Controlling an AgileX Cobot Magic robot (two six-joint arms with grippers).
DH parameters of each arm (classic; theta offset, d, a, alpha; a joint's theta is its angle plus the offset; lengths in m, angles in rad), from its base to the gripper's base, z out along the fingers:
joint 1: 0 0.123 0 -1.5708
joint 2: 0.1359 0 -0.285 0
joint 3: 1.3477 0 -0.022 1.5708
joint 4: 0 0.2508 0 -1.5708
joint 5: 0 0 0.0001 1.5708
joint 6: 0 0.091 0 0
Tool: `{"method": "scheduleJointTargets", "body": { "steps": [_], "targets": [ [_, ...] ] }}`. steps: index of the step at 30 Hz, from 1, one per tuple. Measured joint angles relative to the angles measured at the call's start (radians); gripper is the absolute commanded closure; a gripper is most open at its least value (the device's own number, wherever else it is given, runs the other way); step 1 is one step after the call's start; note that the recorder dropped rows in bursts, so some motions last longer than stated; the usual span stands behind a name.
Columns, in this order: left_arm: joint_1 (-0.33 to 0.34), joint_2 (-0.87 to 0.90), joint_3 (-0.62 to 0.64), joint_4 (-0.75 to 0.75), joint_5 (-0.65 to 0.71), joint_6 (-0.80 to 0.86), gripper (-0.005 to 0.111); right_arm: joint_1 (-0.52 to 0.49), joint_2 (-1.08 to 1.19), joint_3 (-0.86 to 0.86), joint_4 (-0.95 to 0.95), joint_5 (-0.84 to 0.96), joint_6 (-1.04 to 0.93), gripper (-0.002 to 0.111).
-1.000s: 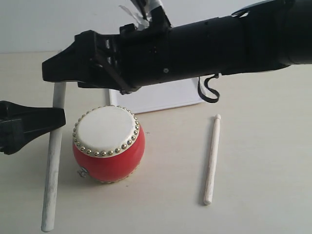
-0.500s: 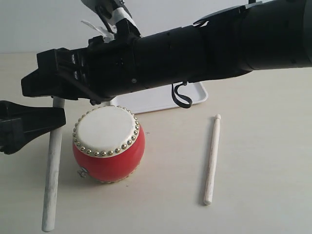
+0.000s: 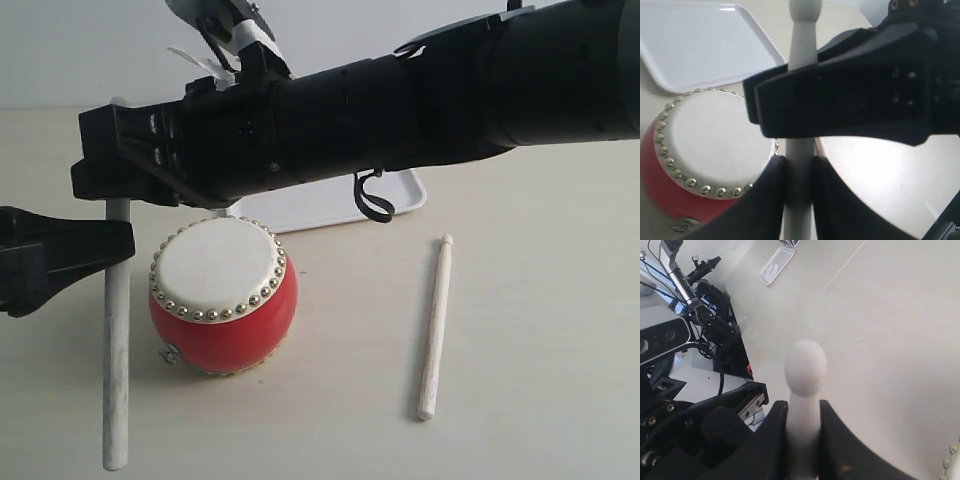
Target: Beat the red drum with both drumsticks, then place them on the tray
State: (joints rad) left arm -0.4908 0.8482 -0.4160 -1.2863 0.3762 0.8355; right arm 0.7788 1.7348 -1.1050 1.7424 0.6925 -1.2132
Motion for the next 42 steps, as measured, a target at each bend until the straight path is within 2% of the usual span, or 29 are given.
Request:
{"method": "scheduleJointTargets", "body": {
  "steps": [5,7,17,25,42],
  "targets": [
    [0.002,0.000,0.000,-0.022,0.011,0.002,0.054,0.000,0.000,0.000,0.000,-0.002,0.002,0.108],
    [0.002,0.000,-0.002,-0.028,0.034,-0.002,0.047,0.000,0.000,0.000,0.000,-0.011,0.013,0.108],
    [0.002,-0.008,-0.018,0.003,0.084,-0.005,0.048,-0.007,0.000,0.000,0.000,-0.026,0.099,0.108],
    [0.002,-0.008,-0.019,0.131,0.141,-0.146,0.048,-0.059,-0.030,0.000,0.000,-0.040,0.115,0.108],
    [0.002,0.023,-0.019,0.150,0.185,-0.219,0.048,-0.059,-0.036,-0.071,0.000,-0.016,0.095,0.108]
  ]
}}
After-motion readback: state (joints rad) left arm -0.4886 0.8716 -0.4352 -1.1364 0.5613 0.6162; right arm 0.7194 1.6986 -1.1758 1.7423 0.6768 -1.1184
